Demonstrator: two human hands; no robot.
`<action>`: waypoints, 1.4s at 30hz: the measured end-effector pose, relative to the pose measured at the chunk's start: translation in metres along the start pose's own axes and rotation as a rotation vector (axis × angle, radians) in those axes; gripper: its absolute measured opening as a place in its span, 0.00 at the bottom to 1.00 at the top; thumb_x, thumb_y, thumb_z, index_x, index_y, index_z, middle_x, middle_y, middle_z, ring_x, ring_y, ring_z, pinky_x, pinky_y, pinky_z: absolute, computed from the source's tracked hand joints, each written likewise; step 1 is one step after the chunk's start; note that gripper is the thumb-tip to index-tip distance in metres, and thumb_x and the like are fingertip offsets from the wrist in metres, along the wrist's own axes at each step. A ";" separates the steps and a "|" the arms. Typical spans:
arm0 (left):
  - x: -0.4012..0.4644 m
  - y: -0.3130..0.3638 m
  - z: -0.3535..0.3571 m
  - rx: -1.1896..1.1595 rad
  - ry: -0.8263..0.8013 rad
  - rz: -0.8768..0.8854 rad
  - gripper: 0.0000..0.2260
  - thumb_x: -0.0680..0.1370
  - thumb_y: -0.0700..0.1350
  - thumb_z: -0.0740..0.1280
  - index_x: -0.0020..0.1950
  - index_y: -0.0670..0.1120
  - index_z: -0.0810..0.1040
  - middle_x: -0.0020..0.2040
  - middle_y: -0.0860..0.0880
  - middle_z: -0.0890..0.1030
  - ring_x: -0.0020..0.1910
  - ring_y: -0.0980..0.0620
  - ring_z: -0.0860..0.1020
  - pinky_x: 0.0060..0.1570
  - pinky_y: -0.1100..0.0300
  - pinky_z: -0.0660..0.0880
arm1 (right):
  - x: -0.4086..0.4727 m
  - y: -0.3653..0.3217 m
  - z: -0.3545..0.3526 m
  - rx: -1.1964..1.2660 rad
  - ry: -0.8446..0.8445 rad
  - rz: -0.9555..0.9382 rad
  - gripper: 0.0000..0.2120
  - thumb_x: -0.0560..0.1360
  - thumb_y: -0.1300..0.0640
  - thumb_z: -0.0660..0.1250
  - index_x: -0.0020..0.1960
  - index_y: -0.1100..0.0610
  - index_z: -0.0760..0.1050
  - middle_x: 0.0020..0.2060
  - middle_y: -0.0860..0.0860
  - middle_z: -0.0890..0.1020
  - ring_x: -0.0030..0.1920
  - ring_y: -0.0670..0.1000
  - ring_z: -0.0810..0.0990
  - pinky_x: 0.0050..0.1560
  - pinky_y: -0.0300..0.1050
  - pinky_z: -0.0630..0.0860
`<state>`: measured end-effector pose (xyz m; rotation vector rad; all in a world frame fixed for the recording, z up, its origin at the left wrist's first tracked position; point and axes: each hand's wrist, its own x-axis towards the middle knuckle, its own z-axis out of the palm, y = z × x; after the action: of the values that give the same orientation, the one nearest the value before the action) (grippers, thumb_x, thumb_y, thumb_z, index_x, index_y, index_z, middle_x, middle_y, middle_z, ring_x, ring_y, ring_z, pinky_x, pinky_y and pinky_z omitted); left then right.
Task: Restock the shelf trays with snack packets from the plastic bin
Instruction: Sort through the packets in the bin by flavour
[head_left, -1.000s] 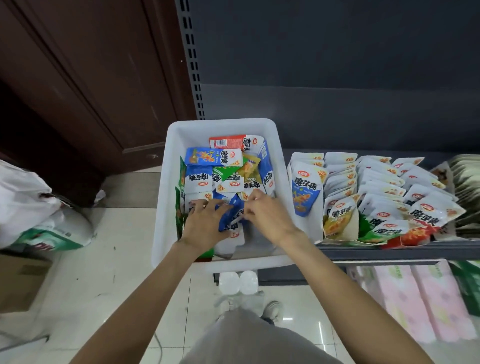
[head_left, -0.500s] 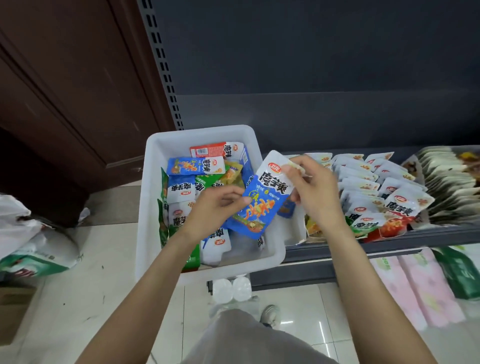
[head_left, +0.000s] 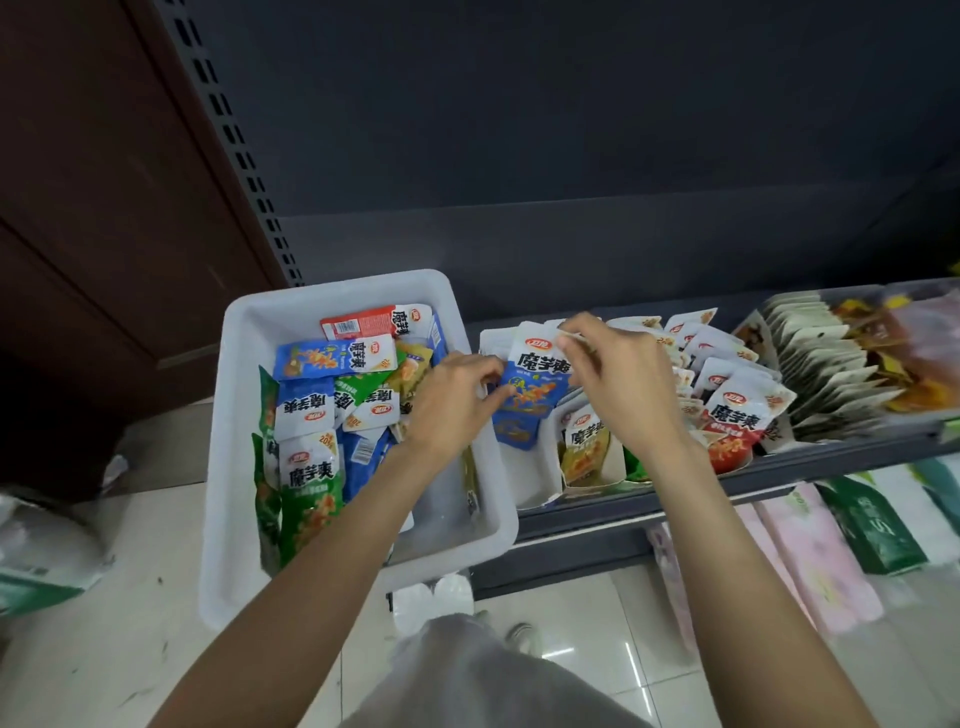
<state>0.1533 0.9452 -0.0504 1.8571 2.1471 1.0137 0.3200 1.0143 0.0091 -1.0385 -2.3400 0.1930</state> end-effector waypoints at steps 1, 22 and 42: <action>0.002 -0.002 0.001 0.043 0.001 0.005 0.07 0.72 0.46 0.73 0.44 0.44 0.80 0.46 0.48 0.82 0.47 0.48 0.76 0.42 0.60 0.68 | 0.002 0.000 0.003 -0.030 0.005 -0.004 0.06 0.79 0.54 0.63 0.49 0.55 0.77 0.28 0.51 0.79 0.29 0.54 0.78 0.29 0.41 0.68; -0.090 -0.083 -0.065 0.317 0.100 -0.107 0.09 0.71 0.46 0.71 0.50 0.46 0.80 0.39 0.50 0.82 0.44 0.47 0.79 0.47 0.53 0.74 | -0.018 -0.082 0.053 0.136 -0.367 -0.230 0.06 0.75 0.58 0.67 0.52 0.55 0.78 0.47 0.50 0.81 0.44 0.51 0.80 0.41 0.43 0.77; -0.105 -0.102 -0.065 0.106 -0.216 -0.193 0.35 0.68 0.56 0.74 0.72 0.56 0.63 0.70 0.53 0.65 0.69 0.51 0.64 0.65 0.53 0.65 | -0.012 -0.101 0.089 0.360 -0.561 0.291 0.10 0.76 0.63 0.65 0.55 0.54 0.78 0.48 0.51 0.82 0.45 0.45 0.79 0.44 0.36 0.74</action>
<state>0.0606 0.8209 -0.0907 1.6731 2.2326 0.6412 0.2127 0.9447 -0.0346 -1.2467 -2.4688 1.0985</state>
